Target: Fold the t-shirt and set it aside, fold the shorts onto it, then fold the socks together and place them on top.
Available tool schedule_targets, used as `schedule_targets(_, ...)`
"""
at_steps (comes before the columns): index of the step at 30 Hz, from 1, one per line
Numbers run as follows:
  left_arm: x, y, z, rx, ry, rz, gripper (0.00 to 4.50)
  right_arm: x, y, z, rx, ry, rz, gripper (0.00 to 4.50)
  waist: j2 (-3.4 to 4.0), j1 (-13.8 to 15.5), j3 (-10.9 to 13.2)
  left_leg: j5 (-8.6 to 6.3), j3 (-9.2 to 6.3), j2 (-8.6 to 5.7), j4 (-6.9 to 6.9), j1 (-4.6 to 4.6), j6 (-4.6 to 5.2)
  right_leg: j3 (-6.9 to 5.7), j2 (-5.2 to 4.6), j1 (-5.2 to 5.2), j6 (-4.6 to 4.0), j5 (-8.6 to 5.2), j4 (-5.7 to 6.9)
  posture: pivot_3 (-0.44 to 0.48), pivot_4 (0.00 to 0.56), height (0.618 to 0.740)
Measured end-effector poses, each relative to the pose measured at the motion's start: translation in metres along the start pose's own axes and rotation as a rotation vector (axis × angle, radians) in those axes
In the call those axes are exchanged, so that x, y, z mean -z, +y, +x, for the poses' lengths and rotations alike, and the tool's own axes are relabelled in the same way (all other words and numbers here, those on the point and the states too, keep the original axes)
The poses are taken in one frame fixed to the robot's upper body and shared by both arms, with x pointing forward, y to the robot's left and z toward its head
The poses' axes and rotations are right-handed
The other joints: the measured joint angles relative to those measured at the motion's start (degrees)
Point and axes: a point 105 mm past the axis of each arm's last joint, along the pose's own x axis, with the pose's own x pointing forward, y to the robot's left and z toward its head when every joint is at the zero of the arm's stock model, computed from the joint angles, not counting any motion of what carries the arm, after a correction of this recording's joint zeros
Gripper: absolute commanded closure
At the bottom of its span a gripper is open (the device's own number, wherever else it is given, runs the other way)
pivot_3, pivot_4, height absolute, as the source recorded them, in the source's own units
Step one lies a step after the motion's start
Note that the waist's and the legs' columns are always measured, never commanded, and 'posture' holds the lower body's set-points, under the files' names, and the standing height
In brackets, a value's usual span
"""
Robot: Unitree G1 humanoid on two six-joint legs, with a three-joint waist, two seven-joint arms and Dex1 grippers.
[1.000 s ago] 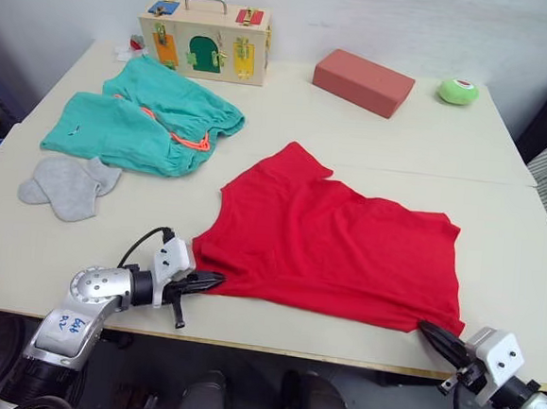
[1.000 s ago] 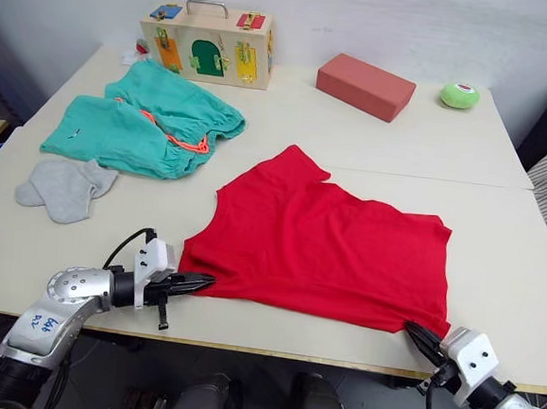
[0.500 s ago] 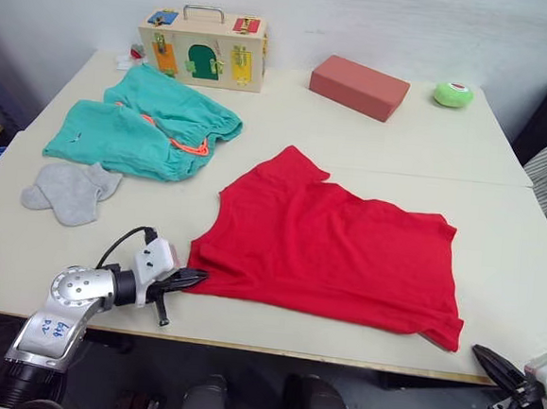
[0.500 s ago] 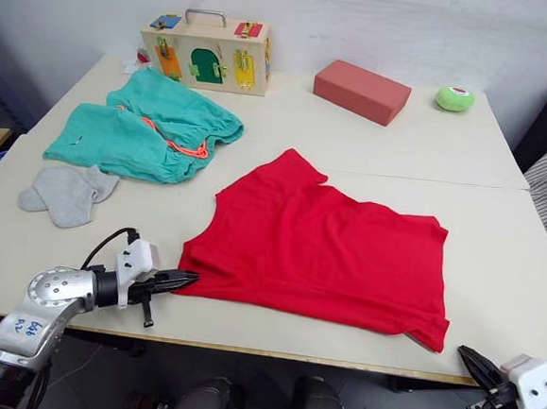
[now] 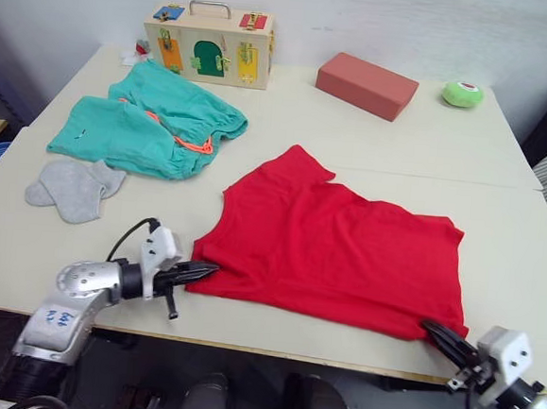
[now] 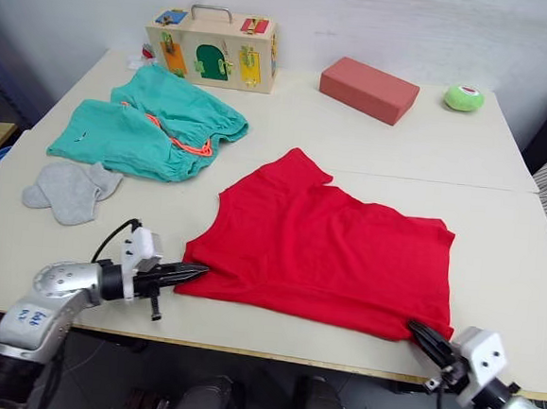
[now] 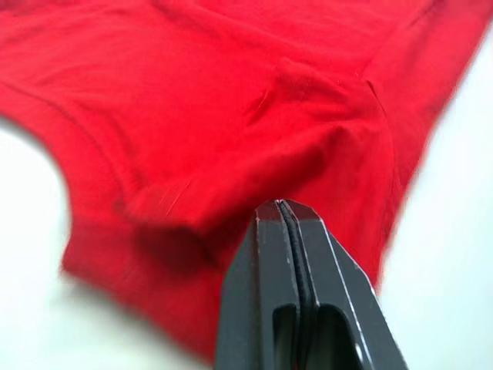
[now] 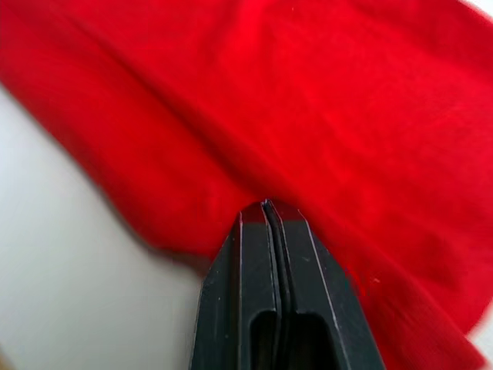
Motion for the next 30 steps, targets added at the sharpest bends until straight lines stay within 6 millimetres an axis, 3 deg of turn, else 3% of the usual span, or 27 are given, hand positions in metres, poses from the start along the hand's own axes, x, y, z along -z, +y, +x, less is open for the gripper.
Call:
schedule_targets(8, 0.005, 0.020, 0.008, -0.108, 0.032, -0.018, 4.48, 0.010, -0.024, -0.013, 0.085, 0.040, 0.002, 4.50, -0.30, 0.0, 0.0, 0.03, -0.01, 0.01, 0.05, 0.10, 0.03, 0.00, -0.01, 0.11, 0.03, 0.03, 0.01, 0.000, 0.150, 0.740)
schedule_targets(11, 0.006, 0.028, 0.003, -0.148, 0.031, -0.028, 4.48, 0.014, -0.041, -0.026, 0.132, 0.082, -0.019, 4.50, -0.37, 0.1, -0.1, 0.03, -0.03, -0.01, 0.06, 0.09, 0.04, 0.00, -0.04, 0.12, 0.04, 0.03, -0.01, 0.000, 0.150, 0.740)
schedule_targets(14, 0.006, 0.034, -0.015, -0.158, 0.026, -0.044, 4.48, 0.011, -0.058, -0.043, 0.207, 0.083, -0.010, 4.50, -0.31, 0.0, 0.0, 0.03, -0.02, 0.01, -0.02, 0.01, 0.03, 0.00, -0.03, 0.00, 0.00, 0.01, 0.01, 0.000, 0.150, 0.740)
schedule_targets(18, -0.004, 0.020, -0.042, -0.035, 0.029, 0.004, 3.61, -0.007, -0.045, -0.056, 0.067, 0.108, 0.015, 3.60, -0.03, -0.3, 0.1, 0.04, 0.02, 0.04, -0.22, 0.05, -0.04, -0.01, 0.00, -0.07, -0.10, -0.07, 0.02, 0.000, 0.150, 0.740)
schedule_targets(21, -0.001, 0.010, -0.055, 0.054, 0.088, 0.083, 2.69, -0.017, -0.032, -0.058, -0.062, 0.150, -0.059, 2.56, -0.04, -0.1, 0.2, 0.03, -0.01, 0.05, -0.18, 0.05, -0.07, -0.07, 0.03, -0.06, -0.10, -0.09, -0.01, 0.000, 0.150, 0.740)
schedule_targets(24, 0.002, 0.004, -0.058, 0.085, 0.115, 0.153, 1.81, -0.014, -0.024, -0.062, -0.123, 0.201, -0.137, 1.60, -0.04, 0.1, 0.2, -0.11, -0.01, 0.03, -0.16, -0.02, -0.31, -0.06, 0.01, -0.05, -0.07, -0.08, -0.15, 0.000, 0.150, 0.740)
schedule_targets(30, 0.013, -0.002, -0.045, 0.126, 0.190, 0.295, 1.81, -0.010, -0.025, -0.056, -0.157, 0.264, -0.293, 1.60, -0.04, 0.1, 0.2, -0.10, 0.02, 0.03, -0.19, -0.07, -0.23, -0.06, 0.01, -0.03, -0.01, -0.04, -0.32, 0.000, 0.150, 0.740)
